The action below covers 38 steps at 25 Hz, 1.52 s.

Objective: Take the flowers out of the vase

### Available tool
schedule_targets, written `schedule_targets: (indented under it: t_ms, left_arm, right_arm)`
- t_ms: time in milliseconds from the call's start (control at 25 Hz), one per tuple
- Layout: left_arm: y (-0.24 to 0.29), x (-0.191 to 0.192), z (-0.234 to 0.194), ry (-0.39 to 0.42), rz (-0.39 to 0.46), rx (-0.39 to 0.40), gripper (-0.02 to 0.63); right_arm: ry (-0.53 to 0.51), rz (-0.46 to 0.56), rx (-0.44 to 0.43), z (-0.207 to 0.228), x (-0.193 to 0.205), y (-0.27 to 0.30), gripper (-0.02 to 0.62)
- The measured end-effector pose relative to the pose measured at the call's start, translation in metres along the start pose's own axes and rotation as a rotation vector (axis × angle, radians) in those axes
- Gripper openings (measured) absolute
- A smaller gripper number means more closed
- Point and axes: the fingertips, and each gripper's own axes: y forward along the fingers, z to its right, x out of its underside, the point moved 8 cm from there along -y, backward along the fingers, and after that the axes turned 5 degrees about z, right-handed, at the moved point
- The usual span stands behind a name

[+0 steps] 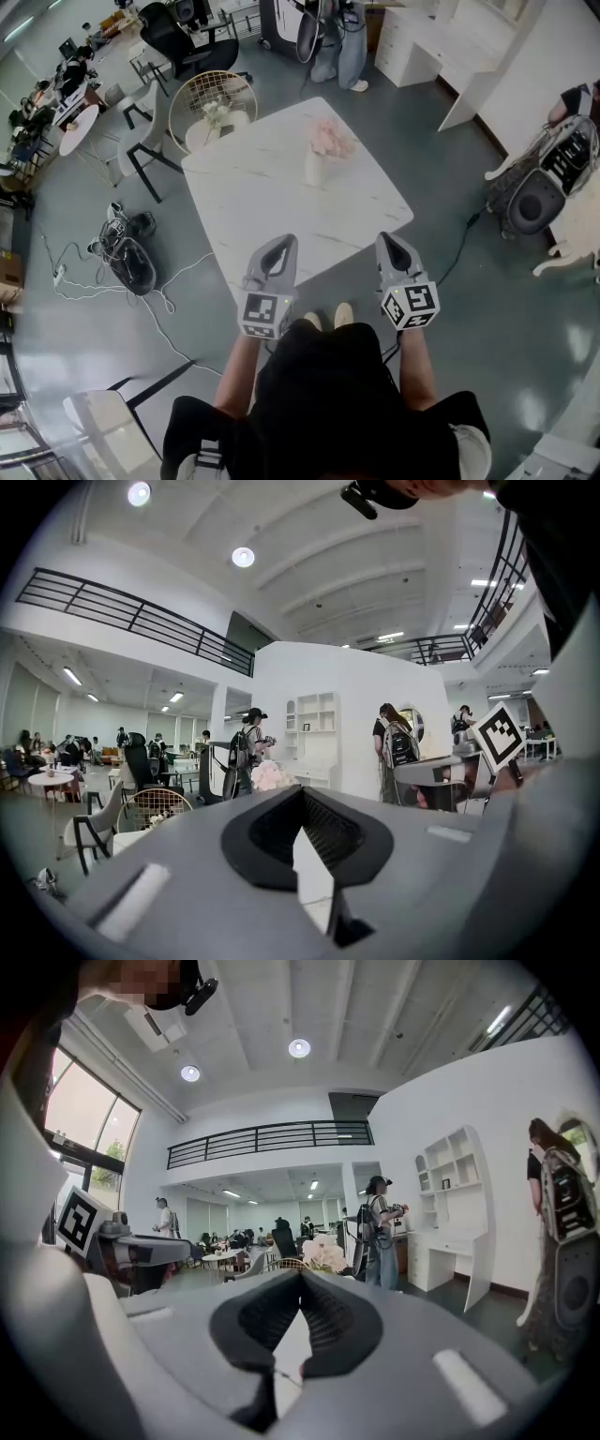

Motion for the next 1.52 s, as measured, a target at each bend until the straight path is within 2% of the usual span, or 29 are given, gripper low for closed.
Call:
schedule_targets:
  t_ms: [400,680,960,1520]
  left_arm:
    - [0.014,-0.002,0.002,0.001,0.001,0.017,0.008]
    - [0.043,0.002,0.014,-0.001,-0.015,0.023,0.008]
    - [0.09,0.0,0.023,-0.005,-0.027,-0.043,0.008]
    - [0.167,0.009,0.03,-0.023,-0.052,-0.228,0.008]
  right_arm:
    - [-0.006,0.006,-0.002,0.005,-0.004,0.004,0.003]
    - [-0.007,-0.011,-0.016,0.035,-0.005,0.016,0.003]
    - [-0.019,-0.036,-0.081,0.084,-0.012,0.052,0.003]
    - [-0.024,-0.064,-0.277,0.158,-0.018,0.137,0.003]
